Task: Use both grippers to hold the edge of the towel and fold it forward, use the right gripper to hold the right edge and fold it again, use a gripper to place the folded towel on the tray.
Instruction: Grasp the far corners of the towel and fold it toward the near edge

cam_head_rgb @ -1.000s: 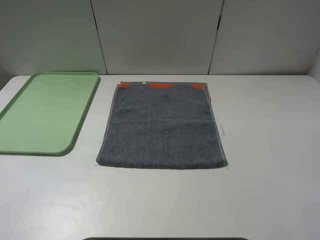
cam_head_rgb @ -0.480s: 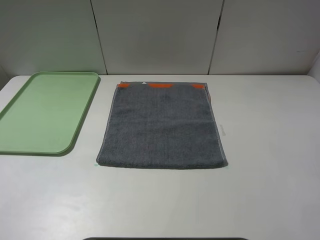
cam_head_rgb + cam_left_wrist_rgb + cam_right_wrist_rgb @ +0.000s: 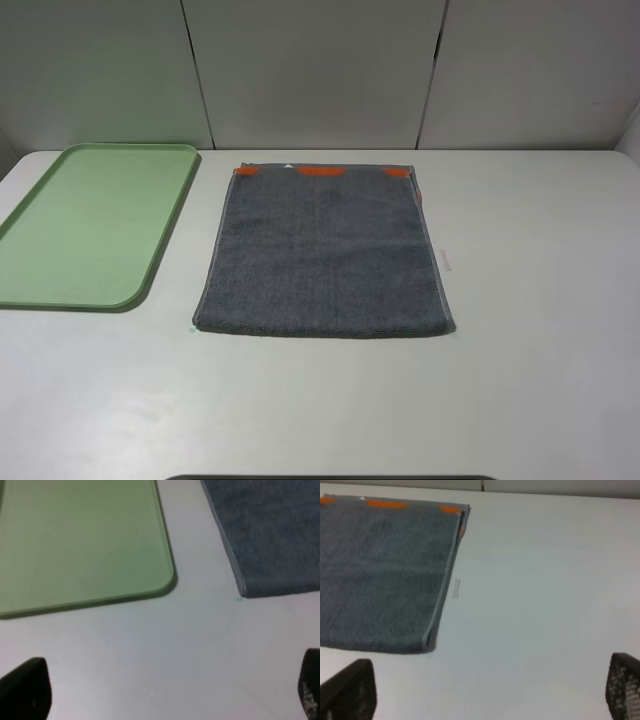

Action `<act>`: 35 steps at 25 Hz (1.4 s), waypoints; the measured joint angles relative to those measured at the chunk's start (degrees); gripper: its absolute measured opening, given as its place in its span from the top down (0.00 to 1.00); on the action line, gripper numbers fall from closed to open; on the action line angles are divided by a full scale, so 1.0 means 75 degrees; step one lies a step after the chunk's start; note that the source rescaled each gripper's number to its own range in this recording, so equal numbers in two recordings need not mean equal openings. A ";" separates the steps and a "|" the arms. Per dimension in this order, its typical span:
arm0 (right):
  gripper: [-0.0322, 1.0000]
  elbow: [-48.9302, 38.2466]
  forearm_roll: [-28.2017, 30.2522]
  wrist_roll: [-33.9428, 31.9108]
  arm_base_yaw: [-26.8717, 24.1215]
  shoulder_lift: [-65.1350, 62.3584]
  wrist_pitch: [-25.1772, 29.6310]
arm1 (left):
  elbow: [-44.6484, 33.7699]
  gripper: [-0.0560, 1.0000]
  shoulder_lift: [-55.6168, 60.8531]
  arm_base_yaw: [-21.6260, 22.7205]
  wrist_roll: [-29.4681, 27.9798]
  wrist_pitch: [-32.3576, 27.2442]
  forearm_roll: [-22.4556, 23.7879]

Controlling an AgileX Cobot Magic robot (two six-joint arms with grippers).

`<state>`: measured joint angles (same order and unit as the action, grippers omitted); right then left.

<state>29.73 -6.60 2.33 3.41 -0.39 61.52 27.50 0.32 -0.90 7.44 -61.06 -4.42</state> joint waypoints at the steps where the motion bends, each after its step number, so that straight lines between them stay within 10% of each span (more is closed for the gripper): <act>1: 0.00 0.0000 0.0000 0.0000 0.0000 0.0000 0.0000 | 0.0000 0.02 0.0000 -0.0006 0.0000 0.0000 0.0000; 35: 0.00 0.0000 -0.0059 -0.0054 0.0000 0.0400 0.0069 | 0.0000 0.02 -0.0209 -0.0006 0.0026 -0.0053 -0.0007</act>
<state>29.73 -7.05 1.93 3.41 2.61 62.03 27.50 -1.25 -0.94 7.64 -61.45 -4.48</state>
